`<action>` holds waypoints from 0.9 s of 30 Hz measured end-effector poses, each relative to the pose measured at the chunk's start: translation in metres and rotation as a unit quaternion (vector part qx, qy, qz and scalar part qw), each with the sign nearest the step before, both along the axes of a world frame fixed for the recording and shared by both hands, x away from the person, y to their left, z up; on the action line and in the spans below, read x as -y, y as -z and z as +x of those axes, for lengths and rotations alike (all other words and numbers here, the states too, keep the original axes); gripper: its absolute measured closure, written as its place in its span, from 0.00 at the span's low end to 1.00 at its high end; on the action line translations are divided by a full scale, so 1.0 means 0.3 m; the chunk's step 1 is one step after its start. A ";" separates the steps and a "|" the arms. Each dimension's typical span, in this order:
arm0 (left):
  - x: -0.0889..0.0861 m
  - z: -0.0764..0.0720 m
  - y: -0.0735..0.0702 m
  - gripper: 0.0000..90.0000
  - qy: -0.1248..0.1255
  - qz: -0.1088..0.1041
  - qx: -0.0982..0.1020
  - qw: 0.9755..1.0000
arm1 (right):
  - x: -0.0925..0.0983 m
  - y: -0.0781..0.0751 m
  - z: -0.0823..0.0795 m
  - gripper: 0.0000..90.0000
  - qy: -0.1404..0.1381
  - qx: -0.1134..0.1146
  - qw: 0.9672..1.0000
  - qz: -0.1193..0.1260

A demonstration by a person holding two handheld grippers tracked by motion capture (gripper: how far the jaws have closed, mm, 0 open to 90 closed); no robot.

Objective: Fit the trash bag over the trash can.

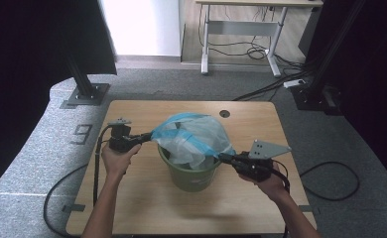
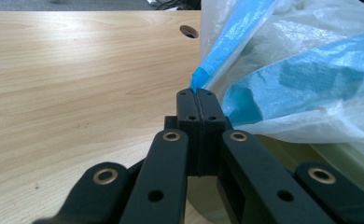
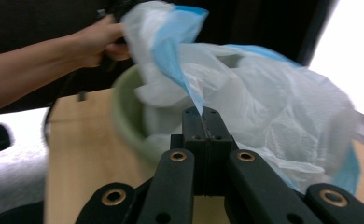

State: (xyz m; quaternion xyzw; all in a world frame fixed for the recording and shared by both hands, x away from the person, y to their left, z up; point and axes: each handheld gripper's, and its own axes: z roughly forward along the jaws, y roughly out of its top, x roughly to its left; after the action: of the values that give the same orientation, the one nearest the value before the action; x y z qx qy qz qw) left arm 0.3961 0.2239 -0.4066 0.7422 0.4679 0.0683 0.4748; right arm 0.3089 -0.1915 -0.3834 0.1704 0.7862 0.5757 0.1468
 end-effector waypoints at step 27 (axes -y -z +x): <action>0.011 -0.031 0.087 1.00 0.027 0.016 -0.018 0.999 | -0.149 0.331 -0.072 0.99 -0.092 -0.046 0.989 -0.105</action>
State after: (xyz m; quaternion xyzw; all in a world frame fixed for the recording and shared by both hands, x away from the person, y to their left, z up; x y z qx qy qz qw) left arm 0.3867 0.2207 -0.4325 0.7632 0.4550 0.0497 0.4562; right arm 0.2874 -0.1469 -0.4826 0.1075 0.8604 0.4927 0.0739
